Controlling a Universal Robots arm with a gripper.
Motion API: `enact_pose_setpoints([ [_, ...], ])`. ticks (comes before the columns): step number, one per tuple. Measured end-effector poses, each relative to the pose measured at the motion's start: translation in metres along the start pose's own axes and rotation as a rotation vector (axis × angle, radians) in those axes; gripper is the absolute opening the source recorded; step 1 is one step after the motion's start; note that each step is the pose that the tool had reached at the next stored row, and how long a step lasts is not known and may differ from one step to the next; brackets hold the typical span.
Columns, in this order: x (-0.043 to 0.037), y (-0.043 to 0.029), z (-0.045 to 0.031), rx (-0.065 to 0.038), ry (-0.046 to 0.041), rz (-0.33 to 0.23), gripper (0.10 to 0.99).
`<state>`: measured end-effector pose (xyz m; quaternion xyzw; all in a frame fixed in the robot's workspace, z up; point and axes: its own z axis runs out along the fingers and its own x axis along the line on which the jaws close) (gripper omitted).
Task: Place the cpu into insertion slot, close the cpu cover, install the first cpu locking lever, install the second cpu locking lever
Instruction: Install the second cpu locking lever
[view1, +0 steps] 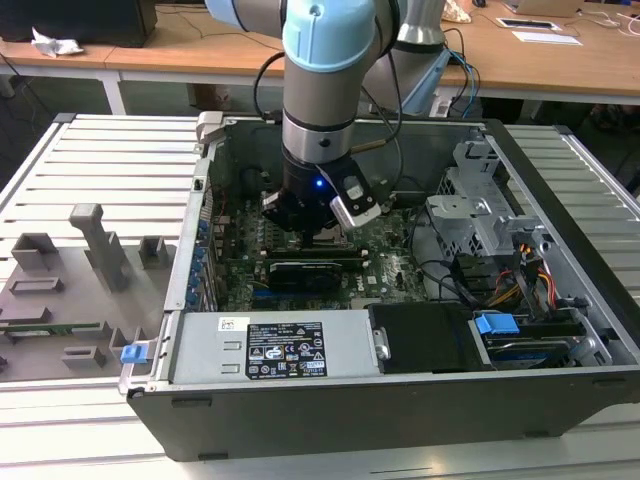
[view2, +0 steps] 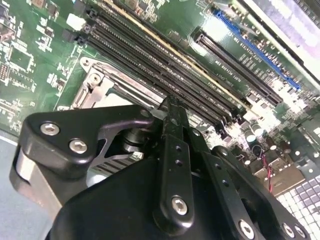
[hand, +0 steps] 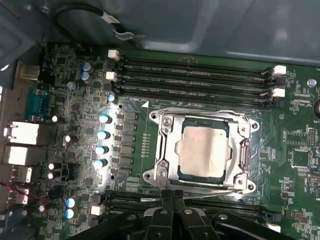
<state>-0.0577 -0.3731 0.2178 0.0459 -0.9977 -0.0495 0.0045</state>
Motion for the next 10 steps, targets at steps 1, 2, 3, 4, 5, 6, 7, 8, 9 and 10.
enact_pose_setpoints([
  [1,0.0013,-0.0001,0.0001,-0.006,-0.0004,0.000,0.106],
  [2,0.0032,-0.0004,0.0002,-0.011,-0.0010,0.000,0.106],
  [3,0.0045,-0.0004,0.0003,-0.014,-0.0013,0.000,0.106],
  [4,0.0069,-0.0004,0.0008,-0.017,-0.0015,-0.001,0.106],
  [5,0.0087,-0.0003,0.0014,-0.017,-0.0018,-0.001,0.106],
  [6,0.0099,-0.0003,0.0019,-0.017,-0.0019,-0.001,0.106],
  [7,0.0106,-0.0004,0.0025,-0.017,-0.0017,-0.001,0.106],
  [8,0.0108,-0.0005,0.0028,-0.018,-0.0016,-0.001,0.106],
  [9,0.0109,-0.0009,0.0032,-0.019,-0.0017,-0.001,0.106],
  [10,0.0110,-0.0014,0.0036,-0.021,-0.0019,-0.001,0.106],
])
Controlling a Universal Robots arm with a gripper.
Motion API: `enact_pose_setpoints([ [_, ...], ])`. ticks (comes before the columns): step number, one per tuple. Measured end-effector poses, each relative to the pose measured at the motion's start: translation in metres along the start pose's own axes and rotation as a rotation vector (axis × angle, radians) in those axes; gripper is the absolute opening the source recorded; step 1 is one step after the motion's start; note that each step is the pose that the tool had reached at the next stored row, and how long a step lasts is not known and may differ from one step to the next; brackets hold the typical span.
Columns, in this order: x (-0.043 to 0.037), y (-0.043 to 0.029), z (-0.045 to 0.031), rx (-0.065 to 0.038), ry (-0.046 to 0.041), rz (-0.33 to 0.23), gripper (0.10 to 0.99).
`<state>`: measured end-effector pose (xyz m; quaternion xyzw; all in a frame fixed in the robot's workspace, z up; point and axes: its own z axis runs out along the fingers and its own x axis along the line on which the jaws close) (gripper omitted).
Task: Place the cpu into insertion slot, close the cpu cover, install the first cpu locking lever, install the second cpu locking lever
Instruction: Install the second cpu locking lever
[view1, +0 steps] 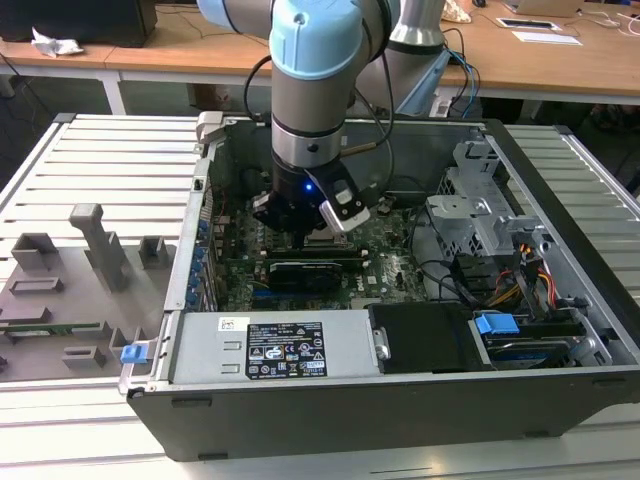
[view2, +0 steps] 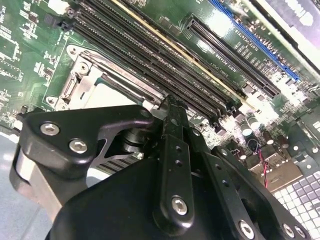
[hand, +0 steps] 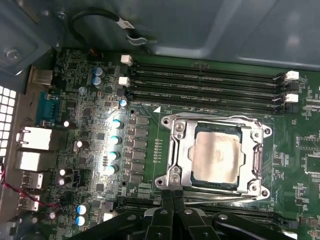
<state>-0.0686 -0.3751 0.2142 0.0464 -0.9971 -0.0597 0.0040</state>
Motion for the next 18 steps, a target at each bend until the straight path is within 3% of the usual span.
enact_pose_setpoints([
  [3,0.0009,-0.0013,0.0016,-0.014,-0.0013,0.000,0.106],
  [6,0.0023,-0.0083,0.0017,-0.055,-0.0052,-0.001,0.106],
  [8,0.0031,-0.0117,0.0015,-0.068,-0.0064,-0.001,0.106],
  [18,0.0057,-0.0144,0.0056,-0.095,-0.0110,-0.001,0.106],
])
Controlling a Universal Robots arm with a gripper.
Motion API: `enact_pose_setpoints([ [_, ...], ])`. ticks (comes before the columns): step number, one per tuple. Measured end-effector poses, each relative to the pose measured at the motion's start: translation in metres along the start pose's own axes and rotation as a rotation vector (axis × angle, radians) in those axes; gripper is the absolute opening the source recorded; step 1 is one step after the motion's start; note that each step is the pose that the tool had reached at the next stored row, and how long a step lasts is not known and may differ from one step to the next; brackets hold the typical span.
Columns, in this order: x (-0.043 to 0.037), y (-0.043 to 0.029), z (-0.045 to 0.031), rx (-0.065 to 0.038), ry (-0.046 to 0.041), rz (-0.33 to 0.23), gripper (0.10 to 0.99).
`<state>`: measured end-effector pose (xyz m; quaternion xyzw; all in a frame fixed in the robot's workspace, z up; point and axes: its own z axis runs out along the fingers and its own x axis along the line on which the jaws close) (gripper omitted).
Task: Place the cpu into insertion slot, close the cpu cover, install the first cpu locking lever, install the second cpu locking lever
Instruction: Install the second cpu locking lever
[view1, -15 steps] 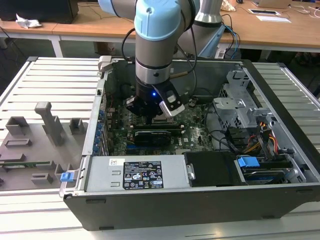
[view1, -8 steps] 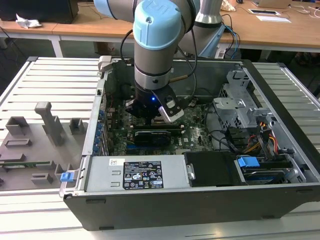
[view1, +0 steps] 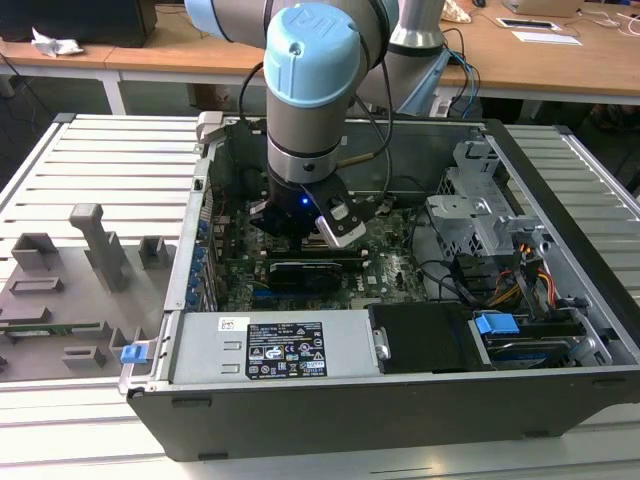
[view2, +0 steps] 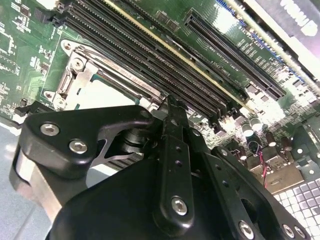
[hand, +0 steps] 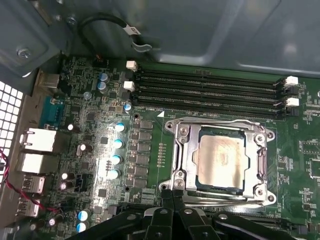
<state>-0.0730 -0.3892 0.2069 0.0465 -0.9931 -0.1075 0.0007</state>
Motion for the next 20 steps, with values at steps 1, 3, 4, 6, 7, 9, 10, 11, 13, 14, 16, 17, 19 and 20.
enact_pose_setpoints([
  [1,0.0002,-0.0002,0.0004,-0.005,-0.0010,0.000,0.106],
  [3,0.0005,-0.0005,0.0013,-0.018,-0.0032,-0.001,0.106],
  [4,0.0010,-0.0010,0.0023,-0.026,-0.0048,-0.001,0.106],
  [6,0.0015,-0.0015,0.0036,-0.032,-0.0066,-0.002,0.106],
  [7,0.0019,-0.0017,0.0040,-0.034,-0.0074,-0.001,0.106],
  [9,0.0026,-0.0021,0.0054,-0.039,-0.0090,-0.002,0.106],
  [10,0.0029,-0.0022,0.0058,-0.041,-0.0097,-0.002,0.106],
  [11,0.0031,-0.0023,0.0064,-0.043,-0.0103,-0.002,0.106],
  [13,0.0035,-0.0025,0.0074,-0.048,-0.0116,-0.002,0.106],
  [14,0.0040,-0.0026,0.0080,-0.050,-0.0122,-0.002,0.106],
  [16,0.0051,-0.0027,0.0089,-0.053,-0.0137,-0.003,0.106],
  [17,0.0057,-0.0028,0.0094,-0.054,-0.0142,-0.003,0.106],
  [19,0.0069,-0.0028,0.0096,-0.055,-0.0150,-0.003,0.106],
  [20,0.0070,-0.0028,0.0093,-0.056,-0.0152,-0.003,0.106],
])
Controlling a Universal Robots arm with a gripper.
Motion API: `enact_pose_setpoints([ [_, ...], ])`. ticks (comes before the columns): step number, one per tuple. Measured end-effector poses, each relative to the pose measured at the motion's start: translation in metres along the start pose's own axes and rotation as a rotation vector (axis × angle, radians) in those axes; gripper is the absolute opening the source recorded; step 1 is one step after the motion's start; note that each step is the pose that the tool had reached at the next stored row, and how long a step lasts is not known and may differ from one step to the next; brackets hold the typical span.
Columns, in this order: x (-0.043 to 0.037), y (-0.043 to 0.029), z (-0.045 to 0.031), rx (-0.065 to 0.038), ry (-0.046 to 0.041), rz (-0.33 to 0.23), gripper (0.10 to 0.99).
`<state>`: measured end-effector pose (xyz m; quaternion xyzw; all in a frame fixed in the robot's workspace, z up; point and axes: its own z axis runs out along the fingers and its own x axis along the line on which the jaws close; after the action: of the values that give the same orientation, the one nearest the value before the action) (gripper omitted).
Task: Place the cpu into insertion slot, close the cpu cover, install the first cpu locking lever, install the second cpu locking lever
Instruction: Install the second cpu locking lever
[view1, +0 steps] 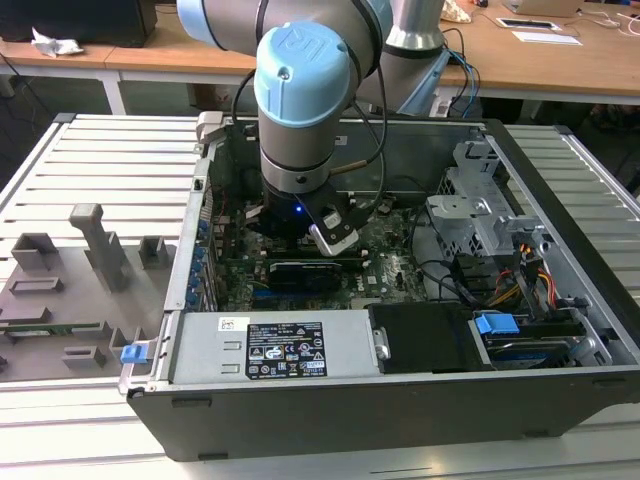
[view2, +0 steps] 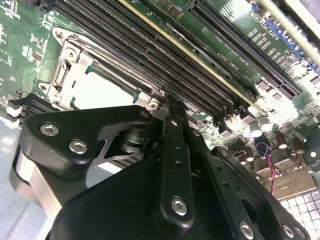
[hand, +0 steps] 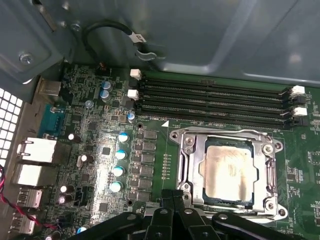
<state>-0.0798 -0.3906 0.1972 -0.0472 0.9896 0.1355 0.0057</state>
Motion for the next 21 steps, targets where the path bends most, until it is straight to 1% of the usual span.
enact_pose_setpoints([
  [4,-0.0001,0.0009,-0.0029,0.000,-0.0002,0.000,0.106],
  [8,0.0000,0.0007,-0.0022,0.000,-0.0001,0.000,0.106],
  [9,0.0001,0.0000,-0.0002,0.000,0.0002,0.000,0.106],
  [10,0.0001,-0.0003,0.0002,0.000,0.0002,0.000,0.106],
  [14,0.0005,-0.0013,-0.0003,0.000,-0.0001,0.000,0.106],
  [21,0.0004,0.0007,-0.0071,0.000,-0.0001,0.000,0.106],
])
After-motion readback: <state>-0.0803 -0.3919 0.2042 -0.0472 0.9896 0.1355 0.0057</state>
